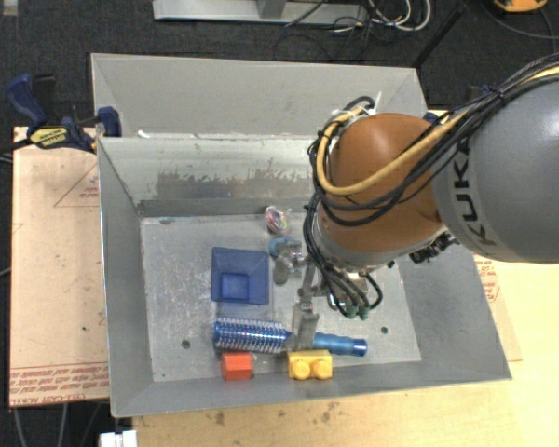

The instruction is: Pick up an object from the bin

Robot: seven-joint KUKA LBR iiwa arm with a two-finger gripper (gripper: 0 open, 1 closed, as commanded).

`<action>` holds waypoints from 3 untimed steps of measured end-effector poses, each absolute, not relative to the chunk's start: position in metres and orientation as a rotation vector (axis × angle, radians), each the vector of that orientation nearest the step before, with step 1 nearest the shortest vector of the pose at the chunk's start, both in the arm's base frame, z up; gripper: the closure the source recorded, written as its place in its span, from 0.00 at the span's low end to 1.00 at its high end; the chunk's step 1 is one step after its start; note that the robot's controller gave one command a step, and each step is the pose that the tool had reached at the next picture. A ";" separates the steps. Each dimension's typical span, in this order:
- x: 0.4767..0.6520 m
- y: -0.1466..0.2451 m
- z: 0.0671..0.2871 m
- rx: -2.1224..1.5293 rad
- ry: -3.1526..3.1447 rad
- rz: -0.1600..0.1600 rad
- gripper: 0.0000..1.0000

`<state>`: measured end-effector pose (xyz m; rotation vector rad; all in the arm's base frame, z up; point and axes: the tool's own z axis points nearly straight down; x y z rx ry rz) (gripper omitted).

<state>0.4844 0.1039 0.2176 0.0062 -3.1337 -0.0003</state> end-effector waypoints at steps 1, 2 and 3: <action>0.486 0.081 0.067 -0.306 -3.129 -0.002 0.00; 0.488 0.082 0.068 -0.309 -3.134 -0.006 0.00; 0.488 0.082 0.068 -0.311 -3.135 -0.009 0.00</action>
Offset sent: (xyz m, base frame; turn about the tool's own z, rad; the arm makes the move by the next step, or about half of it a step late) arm 0.0006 -0.0229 -0.1476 0.1984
